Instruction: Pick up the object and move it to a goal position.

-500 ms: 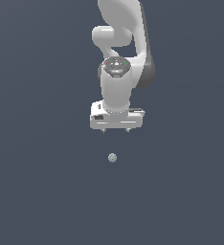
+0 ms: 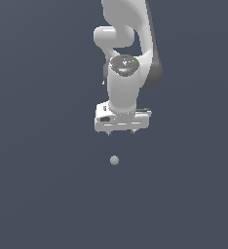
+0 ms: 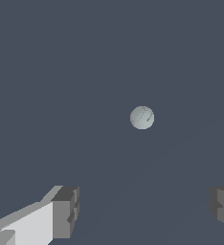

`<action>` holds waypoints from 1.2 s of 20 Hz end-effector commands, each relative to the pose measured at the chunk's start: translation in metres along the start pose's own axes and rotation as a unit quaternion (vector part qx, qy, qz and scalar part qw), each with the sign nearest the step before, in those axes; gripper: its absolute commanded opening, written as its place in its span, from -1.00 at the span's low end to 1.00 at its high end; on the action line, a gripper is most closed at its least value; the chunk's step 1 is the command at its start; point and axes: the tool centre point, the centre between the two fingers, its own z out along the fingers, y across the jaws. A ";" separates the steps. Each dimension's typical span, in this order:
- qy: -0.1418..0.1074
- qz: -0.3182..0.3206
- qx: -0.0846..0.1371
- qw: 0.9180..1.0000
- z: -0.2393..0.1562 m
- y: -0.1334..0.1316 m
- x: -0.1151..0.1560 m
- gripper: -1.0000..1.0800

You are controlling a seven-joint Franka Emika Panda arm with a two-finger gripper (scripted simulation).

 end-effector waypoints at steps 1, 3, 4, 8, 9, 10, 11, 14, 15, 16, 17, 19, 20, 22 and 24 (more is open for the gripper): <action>0.001 -0.008 0.000 1.000 -0.002 -0.004 0.001 0.92; 0.001 -0.009 0.000 1.000 -0.002 -0.004 0.001 0.92; 0.001 -0.007 0.000 1.000 -0.002 -0.003 0.001 0.92; 0.001 0.002 0.000 1.000 0.002 -0.001 0.004 0.92; 0.001 0.006 0.000 1.000 0.005 -0.001 0.006 0.92; 0.001 0.010 0.000 1.000 0.007 0.000 0.007 0.92; 0.001 0.016 0.000 1.000 0.010 0.001 0.009 0.92; 0.001 0.036 0.000 0.999 0.021 0.005 0.016 0.92; 0.002 0.045 0.000 0.999 0.025 0.006 0.019 0.92; 0.002 0.054 -0.001 0.999 0.030 0.008 0.021 0.92; 0.002 0.063 -0.001 0.998 0.035 0.010 0.024 0.92; 0.002 0.085 -0.002 0.996 0.048 0.014 0.031 0.92; 0.003 0.096 -0.002 0.995 0.054 0.017 0.034 0.92; 0.003 0.117 -0.003 0.993 0.066 0.021 0.040 0.92; 0.004 0.134 -0.004 0.991 0.077 0.024 0.044 0.92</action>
